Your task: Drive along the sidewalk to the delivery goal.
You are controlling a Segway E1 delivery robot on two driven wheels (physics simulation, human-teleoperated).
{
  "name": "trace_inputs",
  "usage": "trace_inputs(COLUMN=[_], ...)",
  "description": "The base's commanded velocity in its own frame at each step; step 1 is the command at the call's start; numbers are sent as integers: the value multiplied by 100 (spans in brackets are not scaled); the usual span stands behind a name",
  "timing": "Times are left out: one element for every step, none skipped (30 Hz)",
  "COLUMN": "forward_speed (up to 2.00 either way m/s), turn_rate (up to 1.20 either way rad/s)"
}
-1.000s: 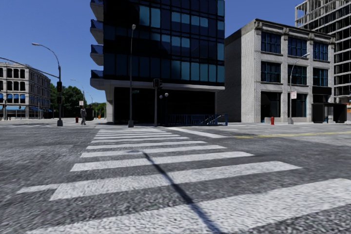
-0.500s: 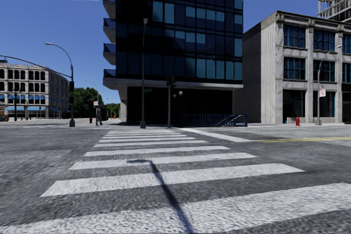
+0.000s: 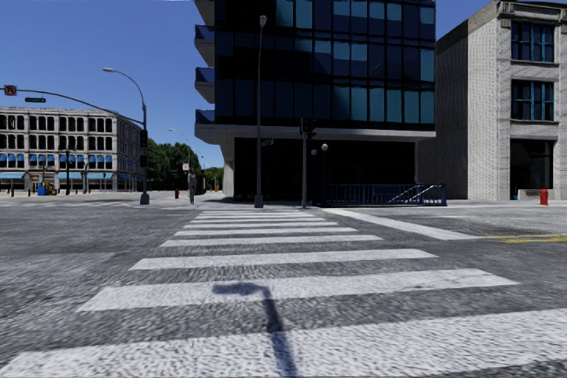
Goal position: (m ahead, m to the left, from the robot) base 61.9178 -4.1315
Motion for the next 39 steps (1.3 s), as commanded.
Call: trace_inputs(forward_speed=[200,200,200,200,200,200,200,200,194,194,157,120,100,90,86,85,85,85,84,84,84,84,84,84,84,84,84,84,84,84,84,84,84,84,84,85,86,87,89], turn_rate=[39,27,0,0,0,0,0,0,0,0,0,0,0,0,0,0,0,0,0,0,0,0,0,0,0,0,0,0,0,0,0,0,0,0,0,0,0,2,9])
